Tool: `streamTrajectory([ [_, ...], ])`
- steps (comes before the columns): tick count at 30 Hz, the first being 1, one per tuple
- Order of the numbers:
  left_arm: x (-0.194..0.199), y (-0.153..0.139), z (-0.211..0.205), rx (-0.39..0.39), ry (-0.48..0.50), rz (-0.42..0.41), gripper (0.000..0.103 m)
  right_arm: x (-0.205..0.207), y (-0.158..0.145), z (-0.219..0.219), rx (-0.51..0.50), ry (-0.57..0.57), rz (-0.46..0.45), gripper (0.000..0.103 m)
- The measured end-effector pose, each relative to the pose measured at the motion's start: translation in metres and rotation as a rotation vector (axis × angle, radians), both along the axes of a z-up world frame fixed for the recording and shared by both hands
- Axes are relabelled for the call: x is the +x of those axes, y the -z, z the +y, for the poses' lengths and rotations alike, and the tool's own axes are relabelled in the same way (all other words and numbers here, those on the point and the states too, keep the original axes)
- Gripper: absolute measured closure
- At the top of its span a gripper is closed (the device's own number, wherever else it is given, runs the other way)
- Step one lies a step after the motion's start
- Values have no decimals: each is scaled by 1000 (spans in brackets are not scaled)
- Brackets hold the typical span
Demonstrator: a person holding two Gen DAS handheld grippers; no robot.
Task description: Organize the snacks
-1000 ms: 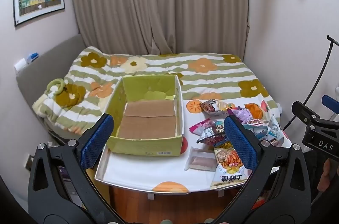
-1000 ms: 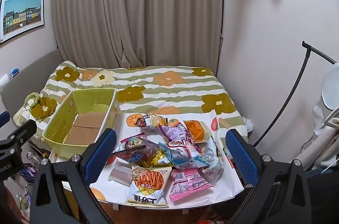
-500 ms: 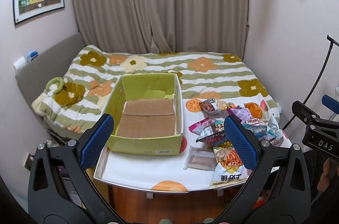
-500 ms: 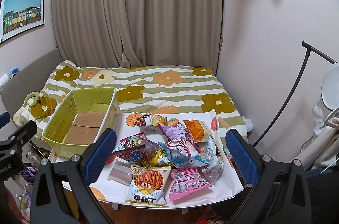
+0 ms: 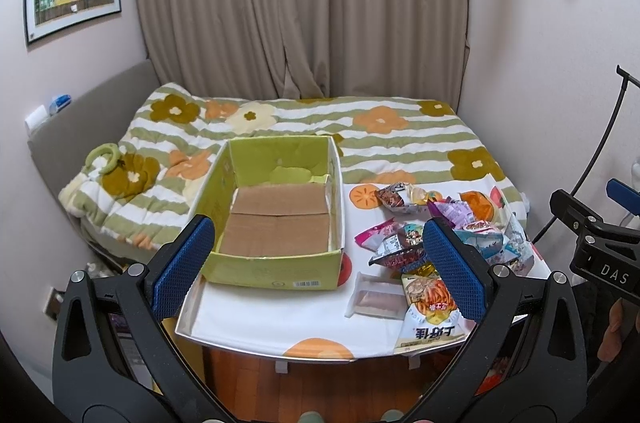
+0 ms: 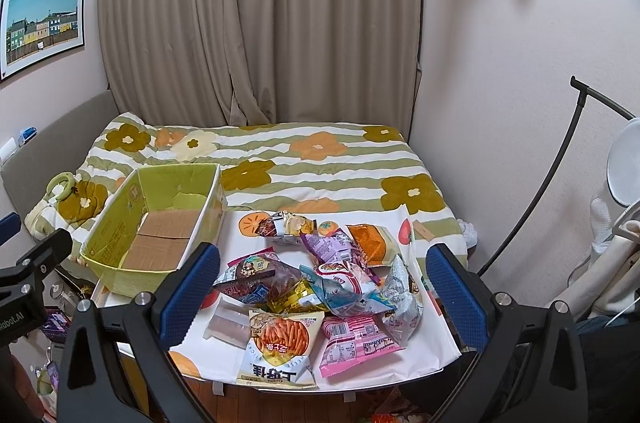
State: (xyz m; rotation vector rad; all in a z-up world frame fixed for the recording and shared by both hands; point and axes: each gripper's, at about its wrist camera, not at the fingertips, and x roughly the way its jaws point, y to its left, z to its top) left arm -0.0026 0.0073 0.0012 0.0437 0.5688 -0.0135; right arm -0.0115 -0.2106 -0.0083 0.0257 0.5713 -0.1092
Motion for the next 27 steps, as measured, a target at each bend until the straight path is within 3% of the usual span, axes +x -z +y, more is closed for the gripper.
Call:
streamTrajectory([
  [9,-7,16,-11,5,2,0,0,-1,0,0,0,0,0,0],
  [14,-9,10,-9,6,5,8,0,-1,0,0,0,0,1,0],
  [21,0,22,-13,147,11,152,0,0,-1,-1,2,0,6,0],
  [27,16,48,-27,23,4,112,0,-5,19,-45,14,16,51,0],
])
